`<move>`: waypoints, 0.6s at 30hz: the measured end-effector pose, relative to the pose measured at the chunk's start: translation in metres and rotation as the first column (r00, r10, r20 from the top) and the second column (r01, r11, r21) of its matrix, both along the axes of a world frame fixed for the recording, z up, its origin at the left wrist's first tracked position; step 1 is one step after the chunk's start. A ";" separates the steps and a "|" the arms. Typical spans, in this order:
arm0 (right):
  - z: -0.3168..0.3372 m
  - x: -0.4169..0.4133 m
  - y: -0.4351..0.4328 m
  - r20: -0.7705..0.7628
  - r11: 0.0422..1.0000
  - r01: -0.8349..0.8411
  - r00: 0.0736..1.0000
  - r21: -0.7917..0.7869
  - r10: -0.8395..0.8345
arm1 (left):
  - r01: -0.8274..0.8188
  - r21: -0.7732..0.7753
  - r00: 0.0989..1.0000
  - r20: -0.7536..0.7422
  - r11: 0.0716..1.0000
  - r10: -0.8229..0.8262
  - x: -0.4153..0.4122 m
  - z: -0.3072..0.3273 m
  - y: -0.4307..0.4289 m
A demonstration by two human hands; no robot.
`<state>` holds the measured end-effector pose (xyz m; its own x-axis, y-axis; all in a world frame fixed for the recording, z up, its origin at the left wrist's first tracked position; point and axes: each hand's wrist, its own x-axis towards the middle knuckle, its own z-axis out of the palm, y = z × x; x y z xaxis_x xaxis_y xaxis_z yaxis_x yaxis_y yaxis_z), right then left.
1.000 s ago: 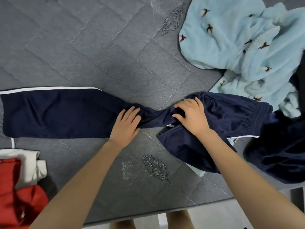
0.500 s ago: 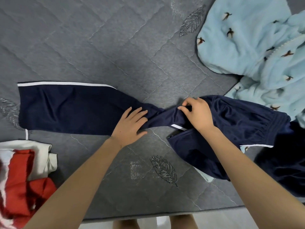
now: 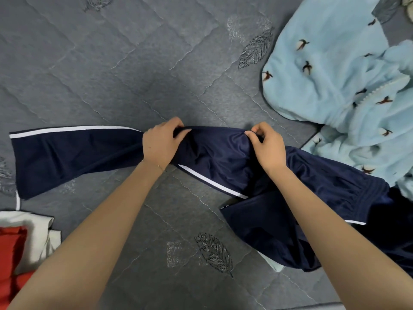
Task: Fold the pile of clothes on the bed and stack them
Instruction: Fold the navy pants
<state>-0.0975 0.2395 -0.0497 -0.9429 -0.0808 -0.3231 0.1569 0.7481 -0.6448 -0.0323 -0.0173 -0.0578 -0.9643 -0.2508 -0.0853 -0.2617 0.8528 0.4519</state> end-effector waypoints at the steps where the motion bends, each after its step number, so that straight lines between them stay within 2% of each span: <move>1: -0.002 -0.003 -0.001 0.008 1.000 0.021 1.000 -0.012 -0.021 | -0.008 0.008 1.000 -0.009 1.000 0.009 -0.005 -0.002 -0.001; 5: -0.013 -0.010 -0.003 0.003 0.998 0.063 0.998 -0.024 -0.063 | -0.036 0.025 0.999 0.000 0.999 0.036 -0.023 -0.014 -0.005; 11: -0.032 -0.010 -0.009 0.007 0.996 0.061 0.998 0.063 -0.062 | 0.002 0.033 1.000 0.016 0.999 -0.002 -0.024 -0.025 -0.023; 15: -0.030 -0.003 -0.025 -0.030 0.979 -0.085 0.995 0.183 0.092 | 0.064 0.088 0.996 0.053 0.994 -0.069 0.006 -0.023 -0.052; 18: -0.027 0.006 -0.050 -0.030 0.949 -0.245 0.966 0.197 0.256 | 0.121 -0.004 0.992 0.037 0.993 -0.120 0.035 -0.021 -0.079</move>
